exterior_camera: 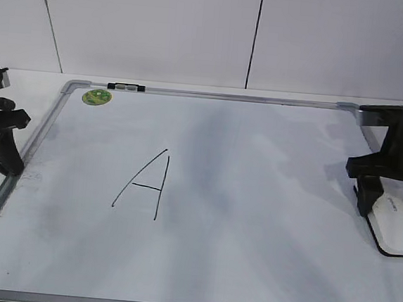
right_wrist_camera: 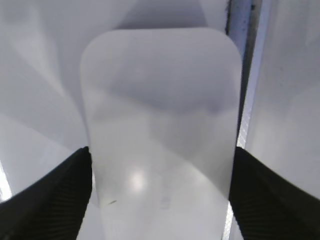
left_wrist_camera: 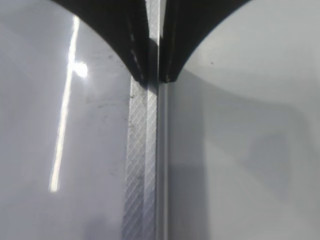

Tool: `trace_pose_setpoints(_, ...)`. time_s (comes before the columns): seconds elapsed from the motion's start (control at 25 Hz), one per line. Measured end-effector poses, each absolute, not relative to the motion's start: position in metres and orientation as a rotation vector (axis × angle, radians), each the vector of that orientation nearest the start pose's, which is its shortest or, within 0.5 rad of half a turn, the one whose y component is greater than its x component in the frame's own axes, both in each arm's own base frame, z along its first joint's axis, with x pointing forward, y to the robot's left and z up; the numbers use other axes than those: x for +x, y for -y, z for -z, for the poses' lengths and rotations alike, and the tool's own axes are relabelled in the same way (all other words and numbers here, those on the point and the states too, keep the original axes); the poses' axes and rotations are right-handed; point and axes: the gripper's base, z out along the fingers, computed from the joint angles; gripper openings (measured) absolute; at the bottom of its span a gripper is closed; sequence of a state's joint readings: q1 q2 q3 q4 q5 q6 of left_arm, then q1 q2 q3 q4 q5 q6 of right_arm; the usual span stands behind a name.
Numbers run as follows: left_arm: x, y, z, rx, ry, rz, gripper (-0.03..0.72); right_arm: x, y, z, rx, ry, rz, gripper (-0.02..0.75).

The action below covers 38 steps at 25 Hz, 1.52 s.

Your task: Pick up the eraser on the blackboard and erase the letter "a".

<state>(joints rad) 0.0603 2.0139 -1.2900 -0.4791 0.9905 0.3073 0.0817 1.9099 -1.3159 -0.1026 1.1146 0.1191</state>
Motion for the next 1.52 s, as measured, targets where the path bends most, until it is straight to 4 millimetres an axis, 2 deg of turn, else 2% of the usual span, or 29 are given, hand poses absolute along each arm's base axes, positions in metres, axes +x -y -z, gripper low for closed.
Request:
trace_pose_setpoints(0.68, 0.372, 0.013, -0.146, -0.048, -3.064, 0.618, 0.076, 0.355, -0.021, -0.184, -0.022, -3.183, 0.153, 0.649)
trace_pose_setpoints(0.76, 0.371, 0.013, -0.146, -0.046, -3.074, 0.626, 0.119, 0.355, -0.021, -0.184, -0.022, -3.185, 0.153, 0.649)
trace_pose_setpoints(0.92, 0.37, 0.014, -0.145, -0.05, -3.083, 0.642, 0.277, 0.356, -0.021, -0.186, -0.02, -3.184, 0.154, 0.649)
trace_pose_setpoints(1.0, 0.37, 0.014, -0.145, -0.049, -3.085, 0.645, 0.333, 0.357, -0.021, -0.188, -0.019, -3.182, 0.154, 0.649)
trace_pose_setpoints(1.12, 0.372, 0.014, -0.149, -0.038, -3.084, 0.653, 0.365, 0.358, -0.021, -0.191, -0.018, -3.184, 0.155, 0.649)
trace_pose_setpoints(1.32, 0.378, 0.015, -0.176, 0.016, -3.047, 0.666, 0.375, 0.359, -0.021, -0.201, -0.013, -3.176, 0.157, 0.649)
trace_pose_setpoints(1.52, 0.376, 0.017, -0.219, 0.082, -2.985, 0.684, 0.375, 0.365, -0.021, -0.236, -0.001, -3.081, 0.142, 0.648)
